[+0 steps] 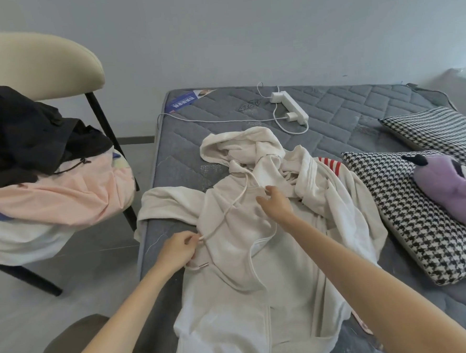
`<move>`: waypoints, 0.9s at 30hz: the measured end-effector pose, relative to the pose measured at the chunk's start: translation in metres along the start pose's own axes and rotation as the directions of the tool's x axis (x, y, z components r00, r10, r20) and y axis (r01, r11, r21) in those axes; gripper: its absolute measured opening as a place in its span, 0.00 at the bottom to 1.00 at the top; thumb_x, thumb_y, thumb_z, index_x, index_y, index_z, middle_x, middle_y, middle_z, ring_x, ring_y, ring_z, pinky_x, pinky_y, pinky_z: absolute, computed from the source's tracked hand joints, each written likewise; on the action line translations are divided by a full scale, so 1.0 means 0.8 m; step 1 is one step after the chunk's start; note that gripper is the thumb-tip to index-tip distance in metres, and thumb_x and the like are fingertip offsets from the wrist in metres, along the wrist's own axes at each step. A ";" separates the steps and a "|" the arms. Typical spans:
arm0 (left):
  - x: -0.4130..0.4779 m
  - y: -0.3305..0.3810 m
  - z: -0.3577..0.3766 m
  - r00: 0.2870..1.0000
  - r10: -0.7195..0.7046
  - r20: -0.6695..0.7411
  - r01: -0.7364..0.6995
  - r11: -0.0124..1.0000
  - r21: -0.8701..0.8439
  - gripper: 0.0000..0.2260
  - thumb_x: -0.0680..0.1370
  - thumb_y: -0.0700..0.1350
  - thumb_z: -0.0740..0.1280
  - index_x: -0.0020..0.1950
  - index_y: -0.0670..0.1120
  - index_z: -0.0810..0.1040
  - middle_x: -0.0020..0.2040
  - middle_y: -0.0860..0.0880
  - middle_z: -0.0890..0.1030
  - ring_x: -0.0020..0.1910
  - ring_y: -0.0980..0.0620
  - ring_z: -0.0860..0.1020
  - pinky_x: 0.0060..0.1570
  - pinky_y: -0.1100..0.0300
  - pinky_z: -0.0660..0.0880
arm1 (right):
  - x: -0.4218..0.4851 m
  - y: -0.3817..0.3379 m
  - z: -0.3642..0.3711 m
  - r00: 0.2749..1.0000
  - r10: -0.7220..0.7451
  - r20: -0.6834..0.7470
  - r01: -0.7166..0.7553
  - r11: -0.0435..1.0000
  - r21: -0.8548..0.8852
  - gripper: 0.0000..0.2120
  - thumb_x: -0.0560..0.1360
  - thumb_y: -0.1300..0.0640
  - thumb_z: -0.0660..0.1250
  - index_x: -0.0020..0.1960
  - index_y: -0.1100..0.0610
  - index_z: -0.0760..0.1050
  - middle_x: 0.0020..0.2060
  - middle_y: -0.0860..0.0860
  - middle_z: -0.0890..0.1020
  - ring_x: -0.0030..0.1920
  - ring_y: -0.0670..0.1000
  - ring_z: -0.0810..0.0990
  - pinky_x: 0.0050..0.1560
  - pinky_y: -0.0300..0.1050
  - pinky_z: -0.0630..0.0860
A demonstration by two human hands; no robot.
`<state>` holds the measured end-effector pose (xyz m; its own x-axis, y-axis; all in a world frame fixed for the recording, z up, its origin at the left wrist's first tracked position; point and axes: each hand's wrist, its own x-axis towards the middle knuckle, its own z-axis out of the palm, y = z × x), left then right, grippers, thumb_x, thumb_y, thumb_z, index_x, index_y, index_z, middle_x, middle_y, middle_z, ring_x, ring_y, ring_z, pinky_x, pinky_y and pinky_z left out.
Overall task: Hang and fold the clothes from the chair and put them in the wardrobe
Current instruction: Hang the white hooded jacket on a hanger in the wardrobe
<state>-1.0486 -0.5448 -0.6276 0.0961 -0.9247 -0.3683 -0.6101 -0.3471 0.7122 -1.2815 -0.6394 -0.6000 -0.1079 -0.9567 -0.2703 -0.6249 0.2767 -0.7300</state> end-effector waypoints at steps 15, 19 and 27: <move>0.090 0.017 0.004 0.912 -0.336 0.237 0.350 0.332 -0.876 0.08 0.79 0.51 0.66 0.51 0.46 0.76 0.49 0.49 0.77 0.52 0.49 0.77 0.54 0.54 0.73 | 0.064 -0.020 -0.027 0.911 0.085 -0.405 0.063 0.939 0.338 0.11 0.81 0.51 0.59 0.50 0.59 0.73 0.44 0.54 0.77 0.47 0.54 0.75 0.47 0.44 0.65; 0.117 0.020 0.005 0.907 -0.392 0.154 0.271 0.262 -0.926 0.04 0.78 0.41 0.67 0.51 0.42 0.76 0.51 0.44 0.78 0.49 0.47 0.78 0.56 0.54 0.73 | 0.073 -0.007 -0.024 0.897 0.144 -0.419 -0.084 0.984 0.158 0.12 0.79 0.61 0.58 0.62 0.58 0.70 0.54 0.56 0.75 0.59 0.59 0.73 0.52 0.48 0.67; 0.110 -0.005 -0.013 0.919 -0.385 -0.079 0.028 0.265 -0.964 0.05 0.81 0.37 0.62 0.56 0.43 0.72 0.52 0.46 0.79 0.52 0.47 0.78 0.58 0.50 0.74 | 0.061 -0.040 0.036 0.745 -0.573 -0.341 0.360 0.776 -0.518 0.20 0.68 0.66 0.61 0.57 0.56 0.78 0.59 0.53 0.76 0.62 0.54 0.65 0.67 0.55 0.64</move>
<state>-1.0297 -0.6265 -0.6564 0.3857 -0.7288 -0.5658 0.5991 -0.2685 0.7543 -1.2447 -0.6923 -0.6079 0.0141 -0.9020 0.4315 -0.9243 -0.1764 -0.3385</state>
